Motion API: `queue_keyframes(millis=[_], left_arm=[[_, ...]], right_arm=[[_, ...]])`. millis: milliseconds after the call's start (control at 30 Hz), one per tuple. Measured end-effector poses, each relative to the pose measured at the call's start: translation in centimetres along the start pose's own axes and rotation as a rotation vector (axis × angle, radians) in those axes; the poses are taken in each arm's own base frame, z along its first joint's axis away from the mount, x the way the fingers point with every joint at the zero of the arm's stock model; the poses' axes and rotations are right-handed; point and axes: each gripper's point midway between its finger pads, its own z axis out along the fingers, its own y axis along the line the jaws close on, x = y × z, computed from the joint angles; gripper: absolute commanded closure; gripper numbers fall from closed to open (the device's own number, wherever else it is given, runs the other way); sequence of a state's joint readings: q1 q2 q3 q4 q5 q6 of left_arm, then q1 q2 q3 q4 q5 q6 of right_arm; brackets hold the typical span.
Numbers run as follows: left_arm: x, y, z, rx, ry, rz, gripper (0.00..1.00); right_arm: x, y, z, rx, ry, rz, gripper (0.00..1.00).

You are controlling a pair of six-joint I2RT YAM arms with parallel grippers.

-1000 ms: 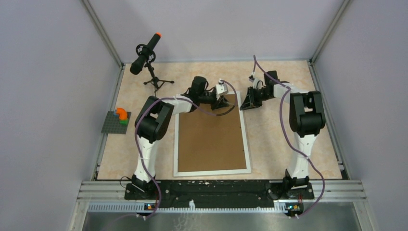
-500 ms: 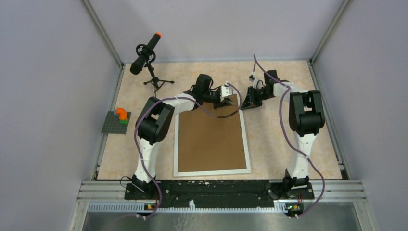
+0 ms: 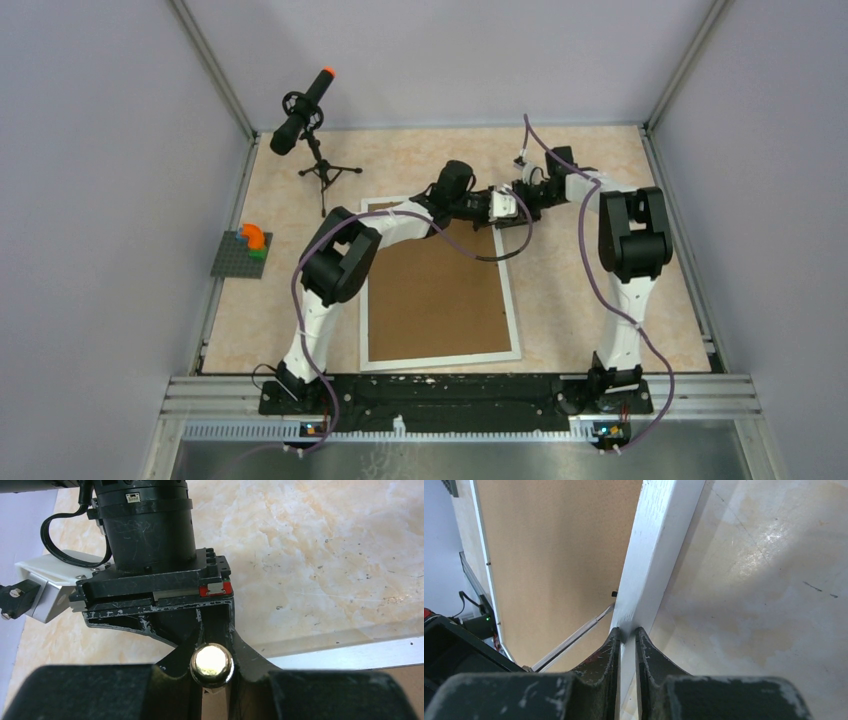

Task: Take the photo out of the frame
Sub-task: Release the photo frame item from the photo frame.

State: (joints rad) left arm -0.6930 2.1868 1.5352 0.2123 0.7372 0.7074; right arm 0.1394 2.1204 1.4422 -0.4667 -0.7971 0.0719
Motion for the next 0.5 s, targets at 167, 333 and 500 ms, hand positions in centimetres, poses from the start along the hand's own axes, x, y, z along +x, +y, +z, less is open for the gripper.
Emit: queue_keyframes(millis=[167,333,500], left_arm=[[-0.1,0.2,-0.6,-0.011,-0.006,-0.060,1.00],[-1.5,0.5,-3.1,-0.041,-0.008,-0.173,1.00],[-5.4,3.7,-8.0,-0.146,-0.044,-0.236,1.00]], right_arm=[[-0.1,-0.1,0.0,0.006,-0.001,0.000,0.69],[-0.7,-0.7,-0.1,0.063,-0.028,-0.016,0.49],[-2.5,-0.3,-0.9,0.143,-0.088,-0.073,0.50]])
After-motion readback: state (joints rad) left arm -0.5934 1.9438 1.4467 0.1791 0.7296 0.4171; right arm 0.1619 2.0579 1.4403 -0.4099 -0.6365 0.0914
